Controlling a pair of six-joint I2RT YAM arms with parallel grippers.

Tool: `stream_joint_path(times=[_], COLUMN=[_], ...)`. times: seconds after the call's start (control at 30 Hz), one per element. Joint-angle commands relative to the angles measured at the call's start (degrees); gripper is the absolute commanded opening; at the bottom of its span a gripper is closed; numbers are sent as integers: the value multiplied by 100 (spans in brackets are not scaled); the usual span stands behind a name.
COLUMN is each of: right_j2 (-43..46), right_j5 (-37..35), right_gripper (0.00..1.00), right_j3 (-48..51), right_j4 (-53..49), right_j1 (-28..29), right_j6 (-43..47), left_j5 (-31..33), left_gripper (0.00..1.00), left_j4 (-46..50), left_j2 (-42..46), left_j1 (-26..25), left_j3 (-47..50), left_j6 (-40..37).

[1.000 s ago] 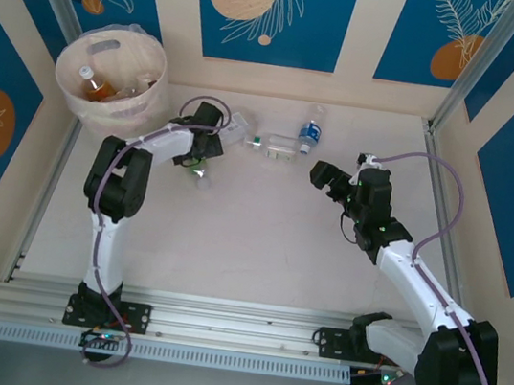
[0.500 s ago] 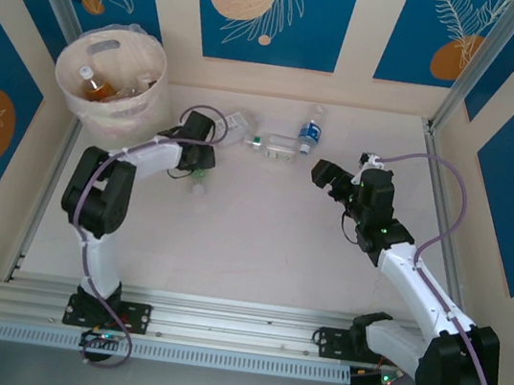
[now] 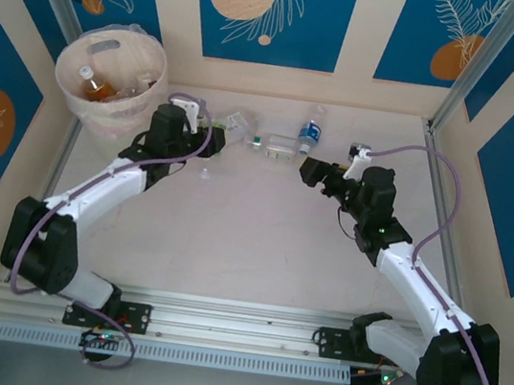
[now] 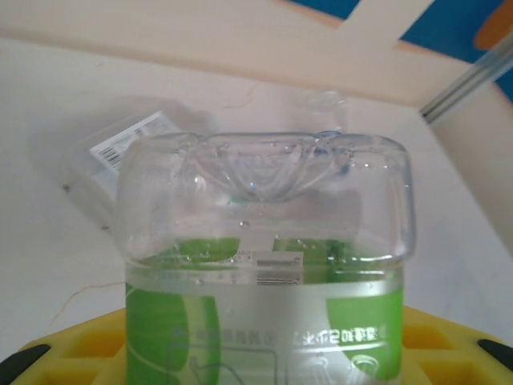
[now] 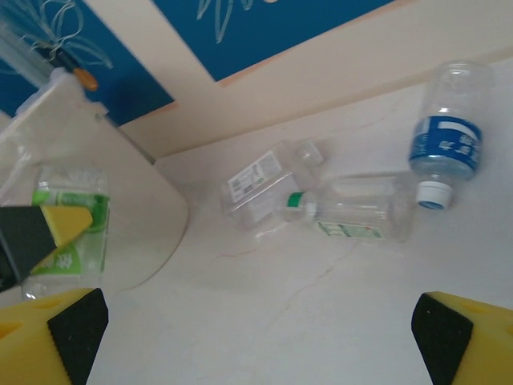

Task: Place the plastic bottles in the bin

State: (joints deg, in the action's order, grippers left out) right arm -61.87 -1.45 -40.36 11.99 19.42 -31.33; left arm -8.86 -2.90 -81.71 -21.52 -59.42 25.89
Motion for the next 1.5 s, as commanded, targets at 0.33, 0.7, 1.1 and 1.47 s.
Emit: stream_joint_path(times=[0.33, 0.7, 1.1, 1.47], right_j2=[-626, -1197, -1208, -1195], right_j5=[383, 1456, 994, 805], right_gripper=[100, 100, 100, 100], right_j3=[-589, -1346, -1475, -1484], right_j4=[379, -41, -258, -290], right_j1=[1070, 1449, 1565, 1556], right_j6=[1532, 2032, 2193, 2175], left_j5=[-664, 2041, 2429, 514], left_gripper=[0, 0, 0, 0], left_j4=[-978, -821, -512, 142], left_j2=[1488, 1917, 849, -80], left_j1=[-2, 26, 1341, 2489], left_j3=[466, -539, -2091, -2537], left_j6=[-734, -1747, -2371, -2510])
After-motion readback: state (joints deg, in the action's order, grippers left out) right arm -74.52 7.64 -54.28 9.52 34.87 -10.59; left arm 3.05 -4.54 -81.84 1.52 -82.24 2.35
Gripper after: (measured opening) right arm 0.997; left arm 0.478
